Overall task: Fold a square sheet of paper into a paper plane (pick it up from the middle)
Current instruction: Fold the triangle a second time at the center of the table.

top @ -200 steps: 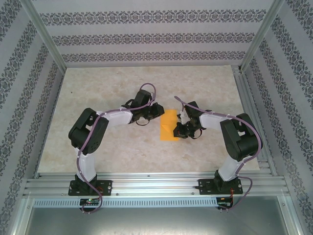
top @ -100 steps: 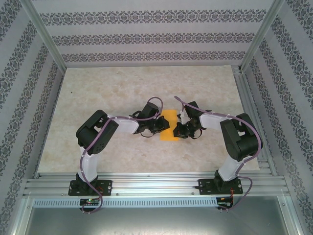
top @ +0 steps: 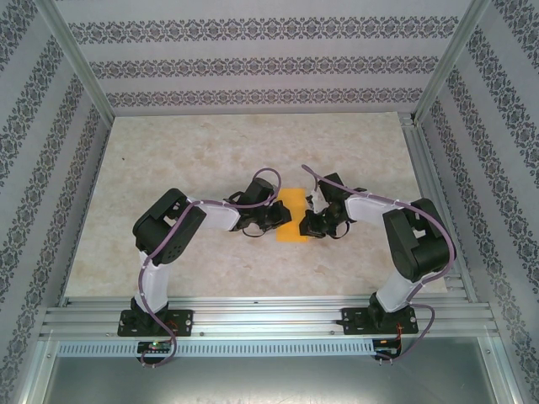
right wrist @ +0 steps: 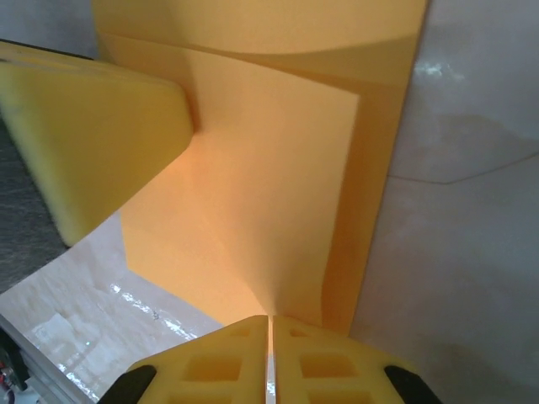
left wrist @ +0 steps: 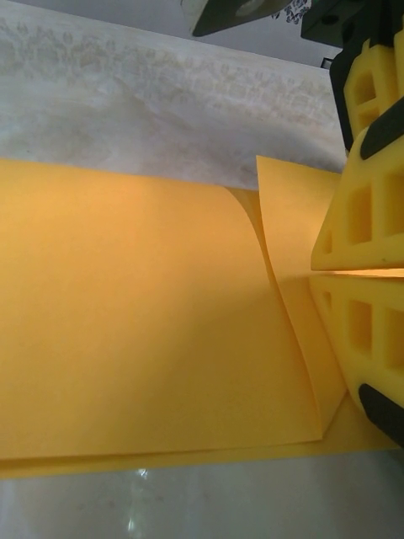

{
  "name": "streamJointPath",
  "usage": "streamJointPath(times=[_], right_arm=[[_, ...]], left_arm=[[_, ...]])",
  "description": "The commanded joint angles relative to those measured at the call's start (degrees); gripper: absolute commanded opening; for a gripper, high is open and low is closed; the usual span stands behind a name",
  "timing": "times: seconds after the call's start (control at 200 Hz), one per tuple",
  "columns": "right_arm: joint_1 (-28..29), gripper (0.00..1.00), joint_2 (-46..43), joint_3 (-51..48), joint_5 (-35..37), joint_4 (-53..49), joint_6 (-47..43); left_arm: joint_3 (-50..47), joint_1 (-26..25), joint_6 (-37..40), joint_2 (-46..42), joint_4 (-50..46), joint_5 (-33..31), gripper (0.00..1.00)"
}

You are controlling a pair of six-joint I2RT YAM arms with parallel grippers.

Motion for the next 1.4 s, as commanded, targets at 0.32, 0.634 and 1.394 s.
streamJointPath(times=[0.32,0.634,1.394], right_arm=[[2.3,0.12,5.3,5.3,0.4,0.1,1.6],[1.0,0.11,3.9,0.3,6.8,-5.0,-0.4],[-2.2,0.17,-9.6,-1.5,-0.4,-4.3,0.4]], left_arm=[[0.8,-0.1,0.9,1.9,-1.3,-2.7,0.12],[1.3,-0.1,1.2,2.3,-4.3,-3.9,0.11],[2.1,-0.1,1.8,2.6,-8.1,-5.0,0.10]])
